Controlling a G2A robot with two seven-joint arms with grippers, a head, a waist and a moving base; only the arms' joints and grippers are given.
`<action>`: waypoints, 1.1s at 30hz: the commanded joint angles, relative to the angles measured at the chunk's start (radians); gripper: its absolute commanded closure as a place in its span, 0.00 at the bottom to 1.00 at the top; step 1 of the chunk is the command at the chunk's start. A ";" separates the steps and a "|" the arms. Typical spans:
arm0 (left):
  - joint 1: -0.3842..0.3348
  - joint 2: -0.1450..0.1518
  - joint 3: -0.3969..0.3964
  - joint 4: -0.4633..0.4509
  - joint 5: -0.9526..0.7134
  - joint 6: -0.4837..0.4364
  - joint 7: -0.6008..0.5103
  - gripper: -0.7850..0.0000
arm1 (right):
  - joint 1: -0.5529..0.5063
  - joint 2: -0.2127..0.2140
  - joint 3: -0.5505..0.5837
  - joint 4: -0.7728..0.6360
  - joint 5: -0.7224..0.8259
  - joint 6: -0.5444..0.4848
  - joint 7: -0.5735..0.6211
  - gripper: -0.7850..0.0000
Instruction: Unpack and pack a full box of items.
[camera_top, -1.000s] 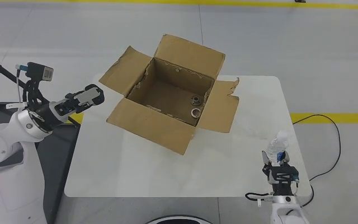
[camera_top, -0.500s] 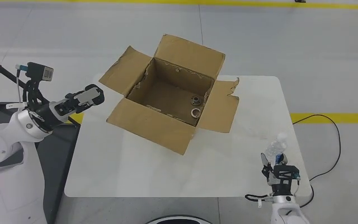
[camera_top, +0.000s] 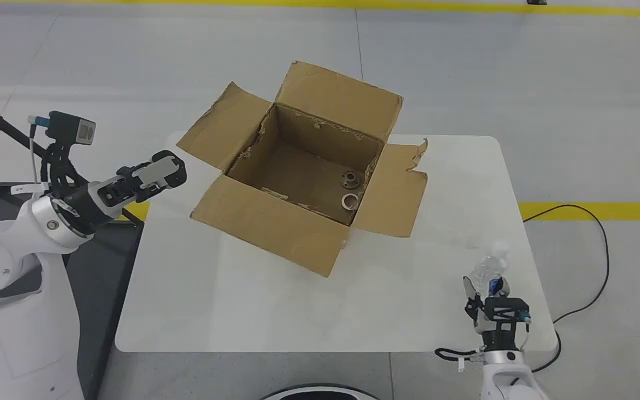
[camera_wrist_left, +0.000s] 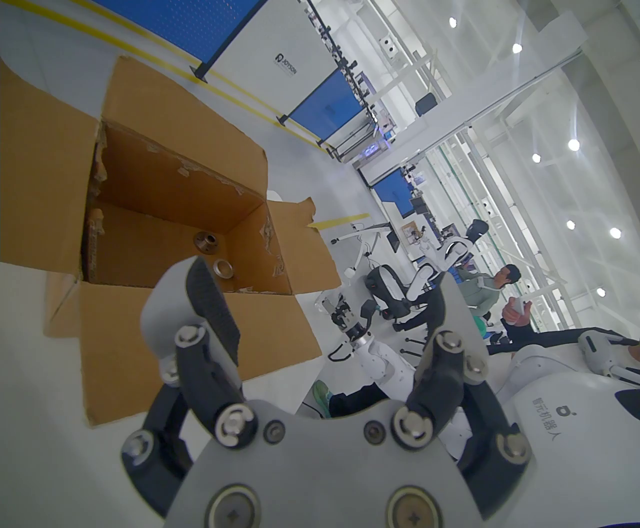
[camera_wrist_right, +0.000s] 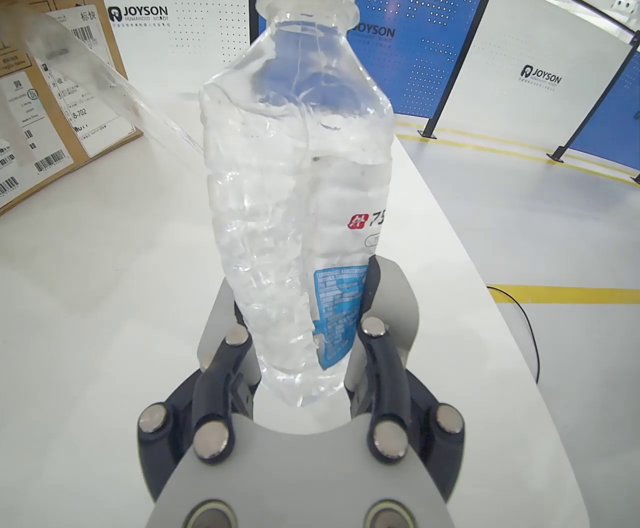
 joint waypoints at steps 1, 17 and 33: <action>0.000 0.000 0.000 0.000 0.000 0.000 0.000 0.00 | -0.001 0.001 -0.001 0.004 -0.004 0.001 0.000 1.00; 0.000 0.000 0.000 0.000 0.000 0.000 0.000 0.00 | -0.023 0.008 -0.002 -0.010 -0.014 0.021 0.020 1.00; 0.000 0.000 0.000 0.000 0.000 0.000 0.000 0.00 | -0.020 0.013 -0.004 -0.006 -0.023 0.053 0.023 0.25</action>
